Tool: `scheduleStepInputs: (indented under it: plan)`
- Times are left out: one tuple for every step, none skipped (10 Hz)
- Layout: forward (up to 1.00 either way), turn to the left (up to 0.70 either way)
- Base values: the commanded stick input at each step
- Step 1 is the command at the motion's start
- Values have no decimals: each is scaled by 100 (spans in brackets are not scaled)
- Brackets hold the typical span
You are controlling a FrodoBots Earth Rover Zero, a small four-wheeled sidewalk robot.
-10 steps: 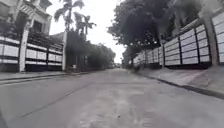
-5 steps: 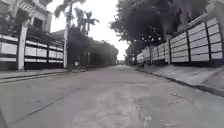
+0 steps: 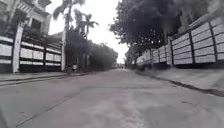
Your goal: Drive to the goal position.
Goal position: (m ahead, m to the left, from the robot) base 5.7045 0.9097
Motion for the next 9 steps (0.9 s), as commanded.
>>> scheduleStepInputs:
  plan:
    - [85,-34]
    - [85,-32]
    - [85,-22]
    - [85,-13]
    - [85,-3]
    - [85,0]
    - [85,0]
    - [85,0]
    - [85,0]
